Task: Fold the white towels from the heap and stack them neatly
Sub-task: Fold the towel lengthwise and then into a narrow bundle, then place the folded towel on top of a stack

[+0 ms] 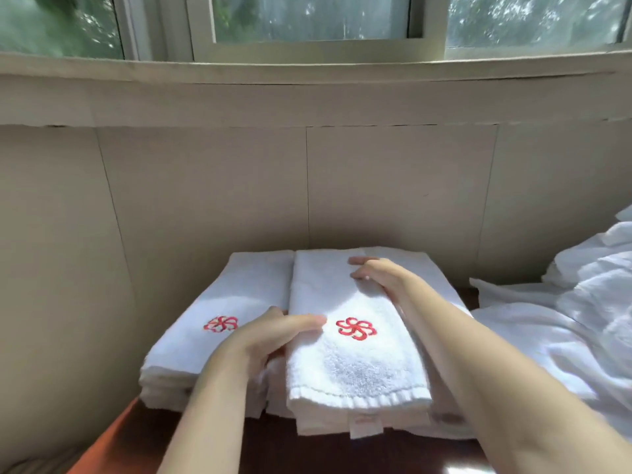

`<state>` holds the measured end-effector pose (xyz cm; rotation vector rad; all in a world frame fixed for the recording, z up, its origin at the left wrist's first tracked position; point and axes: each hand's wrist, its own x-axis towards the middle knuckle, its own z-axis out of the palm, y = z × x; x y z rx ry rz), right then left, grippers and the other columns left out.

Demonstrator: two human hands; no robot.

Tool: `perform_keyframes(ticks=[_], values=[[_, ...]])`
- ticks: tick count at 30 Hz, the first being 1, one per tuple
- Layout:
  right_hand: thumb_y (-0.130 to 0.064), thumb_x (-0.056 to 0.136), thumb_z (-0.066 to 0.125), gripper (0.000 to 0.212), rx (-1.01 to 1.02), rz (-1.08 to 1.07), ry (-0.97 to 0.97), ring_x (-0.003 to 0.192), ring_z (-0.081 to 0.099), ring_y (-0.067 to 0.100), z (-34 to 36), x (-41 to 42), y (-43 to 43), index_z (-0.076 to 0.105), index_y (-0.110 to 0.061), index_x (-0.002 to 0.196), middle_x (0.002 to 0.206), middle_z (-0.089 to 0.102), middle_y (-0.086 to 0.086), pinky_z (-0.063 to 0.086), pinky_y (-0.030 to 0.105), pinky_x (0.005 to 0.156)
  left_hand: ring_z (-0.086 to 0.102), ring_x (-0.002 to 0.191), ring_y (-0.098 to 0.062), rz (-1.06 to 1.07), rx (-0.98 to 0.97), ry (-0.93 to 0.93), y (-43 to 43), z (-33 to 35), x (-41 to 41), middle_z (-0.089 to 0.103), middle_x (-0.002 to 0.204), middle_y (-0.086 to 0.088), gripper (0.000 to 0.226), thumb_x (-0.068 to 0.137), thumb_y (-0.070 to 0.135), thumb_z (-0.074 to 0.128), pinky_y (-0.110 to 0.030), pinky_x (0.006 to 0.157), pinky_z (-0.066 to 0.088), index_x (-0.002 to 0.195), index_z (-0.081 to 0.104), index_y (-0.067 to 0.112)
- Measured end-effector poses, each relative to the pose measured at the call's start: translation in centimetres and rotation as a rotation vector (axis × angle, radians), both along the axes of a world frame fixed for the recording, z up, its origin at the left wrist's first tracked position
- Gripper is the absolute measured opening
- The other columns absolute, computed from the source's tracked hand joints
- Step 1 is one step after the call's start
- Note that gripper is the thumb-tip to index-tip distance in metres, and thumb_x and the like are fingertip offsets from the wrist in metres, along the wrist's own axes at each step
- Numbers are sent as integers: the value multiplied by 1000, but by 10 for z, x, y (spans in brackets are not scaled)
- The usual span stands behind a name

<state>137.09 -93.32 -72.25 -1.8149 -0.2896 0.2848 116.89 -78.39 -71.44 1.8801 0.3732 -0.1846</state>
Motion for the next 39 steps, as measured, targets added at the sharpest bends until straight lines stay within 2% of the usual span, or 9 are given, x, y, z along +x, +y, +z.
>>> perform_keyframes(ticks=[4,7,12,18,22,24,30,35,39], values=[[13,85,48,53,158,-106,-237,97,59,11,12,15,9,56,-10,132,118,60,3,43,12,75,71,89,-18,-74,-49,-27,-2,1,-5,74,99,-5,47,77,28,74,-32,87,55,118,63,8],[12,86,46,57,362,-170,-219,77,61,6,10,22,16,51,-15,135,107,64,0,48,10,69,69,72,-21,132,-57,-108,1,3,-5,68,96,-13,60,69,21,76,-22,54,50,122,51,4],[-3,89,57,59,-10,-68,-148,71,60,13,-9,19,24,39,-18,144,107,57,4,42,6,44,60,80,-21,137,181,-86,-1,-1,-3,56,97,-2,79,89,33,60,-29,68,47,149,12,16],[11,84,37,76,-43,-97,-379,96,59,16,-11,14,29,30,-30,148,144,41,0,43,8,55,44,127,-29,67,309,-53,-1,-1,-4,30,153,-7,87,94,42,53,-31,93,41,153,-7,22],[-6,90,38,47,-841,-146,-560,135,35,37,3,1,33,49,-20,134,160,0,13,40,28,96,44,127,-32,132,733,-12,-11,5,-1,39,145,-13,76,95,47,49,-33,88,39,149,8,14],[-12,92,39,37,-1021,-168,-610,133,33,40,7,-12,37,54,-13,126,158,5,18,36,35,101,47,121,-34,176,937,-62,-17,8,0,42,135,-14,65,95,48,46,-35,82,39,144,20,15],[-31,98,38,24,-915,115,-666,111,51,35,-1,-83,14,57,-15,101,116,57,14,41,36,87,44,125,-25,-252,940,69,-25,14,-14,23,144,-6,78,83,53,62,-26,90,36,147,20,38],[-55,83,62,55,-736,399,-721,120,45,9,6,-142,-49,48,-33,132,134,47,-8,35,20,92,51,85,-15,-189,862,-90,-7,10,-25,42,106,2,52,74,29,76,-19,58,35,111,41,37],[-46,84,60,49,-938,292,-921,119,49,17,-9,-164,-59,49,-30,130,133,48,-9,45,30,92,52,85,-17,-91,822,-246,-8,-11,-31,41,102,5,40,74,29,74,-22,62,37,99,44,37]])
